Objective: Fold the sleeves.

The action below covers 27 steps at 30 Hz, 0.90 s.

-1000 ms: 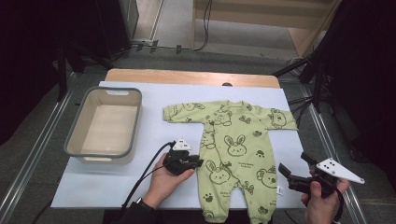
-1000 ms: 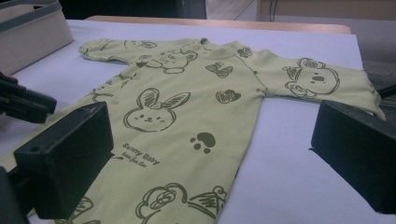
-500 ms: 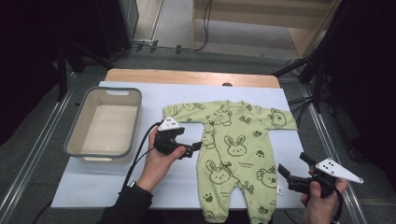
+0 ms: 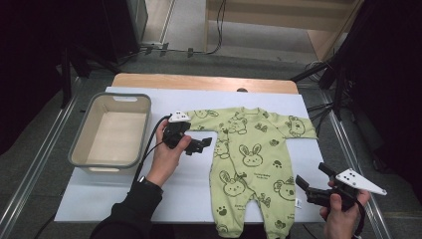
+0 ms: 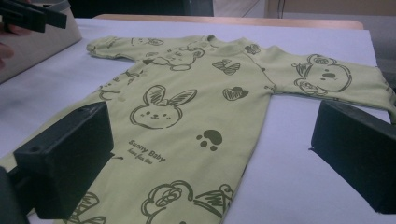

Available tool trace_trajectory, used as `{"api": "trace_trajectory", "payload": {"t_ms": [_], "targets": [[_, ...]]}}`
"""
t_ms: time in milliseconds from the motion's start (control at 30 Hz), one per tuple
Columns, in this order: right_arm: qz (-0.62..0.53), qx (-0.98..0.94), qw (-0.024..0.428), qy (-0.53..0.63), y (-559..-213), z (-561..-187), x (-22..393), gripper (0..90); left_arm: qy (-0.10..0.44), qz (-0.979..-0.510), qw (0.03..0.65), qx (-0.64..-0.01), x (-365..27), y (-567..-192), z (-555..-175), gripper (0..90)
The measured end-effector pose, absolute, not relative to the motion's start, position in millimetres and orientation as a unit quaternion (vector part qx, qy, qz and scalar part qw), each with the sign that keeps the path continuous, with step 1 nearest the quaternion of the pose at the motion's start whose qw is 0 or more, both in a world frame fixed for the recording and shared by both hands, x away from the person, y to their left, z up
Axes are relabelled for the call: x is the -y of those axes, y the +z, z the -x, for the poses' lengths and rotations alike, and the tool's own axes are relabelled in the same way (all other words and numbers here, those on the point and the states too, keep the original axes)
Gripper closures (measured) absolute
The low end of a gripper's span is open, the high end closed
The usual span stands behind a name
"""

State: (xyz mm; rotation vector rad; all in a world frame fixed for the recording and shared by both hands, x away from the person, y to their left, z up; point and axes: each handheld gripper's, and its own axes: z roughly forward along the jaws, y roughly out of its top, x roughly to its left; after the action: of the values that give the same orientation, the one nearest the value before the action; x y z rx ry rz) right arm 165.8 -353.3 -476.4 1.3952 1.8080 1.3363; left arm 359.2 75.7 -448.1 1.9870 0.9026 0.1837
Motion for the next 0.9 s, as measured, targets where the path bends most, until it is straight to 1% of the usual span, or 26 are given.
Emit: {"api": "trace_trajectory", "payload": {"t_ms": [333, 433, 567, 633, 700, 767, 867, 900], "targets": [[-0.512, -0.661, 0.244, 0.491, -476.5, -164.6, 353.9, 0.0, 0.081, -0.806, 0.434, -0.393, -82.5, -451.2, -392.6, 0.1], [-0.514, -0.661, 0.243, 0.491, -477.6, -165.3, 353.9, 0.0, 0.081, -0.804, 0.428, -0.405, -83.3, -453.1, -402.8, 2.8], [-0.513, -0.662, 0.241, 0.491, -478.2, -165.8, 354.0, 0.0, 0.095, -0.804, 0.408, -0.422, -81.6, -457.5, -416.2, 6.8], [-0.512, -0.662, 0.241, 0.491, -478.7, -166.1, 353.4, 0.0, 0.101, -0.802, 0.398, -0.434, -80.8, -460.8, -423.1, 11.4], [-0.510, -0.665, 0.240, 0.490, -479.5, -166.8, 352.3, 0.0, 0.111, -0.802, 0.387, -0.441, -80.0, -464.5, -428.8, 13.9], [-0.510, -0.667, 0.238, 0.489, -480.4, -167.4, 351.3, 0.0, 0.110, -0.796, 0.389, -0.450, -80.5, -468.0, -433.2, 21.7], [-0.510, -0.668, 0.234, 0.488, -482.2, -168.4, 351.0, 0.0, 0.118, -0.793, 0.378, -0.464, -79.7, -474.5, -438.9, 29.2], [-0.510, -0.669, 0.233, 0.487, -482.6, -168.8, 350.9, 0.0, 0.121, -0.796, 0.368, -0.465, -79.0, -477.0, -440.7, 30.4]]}}
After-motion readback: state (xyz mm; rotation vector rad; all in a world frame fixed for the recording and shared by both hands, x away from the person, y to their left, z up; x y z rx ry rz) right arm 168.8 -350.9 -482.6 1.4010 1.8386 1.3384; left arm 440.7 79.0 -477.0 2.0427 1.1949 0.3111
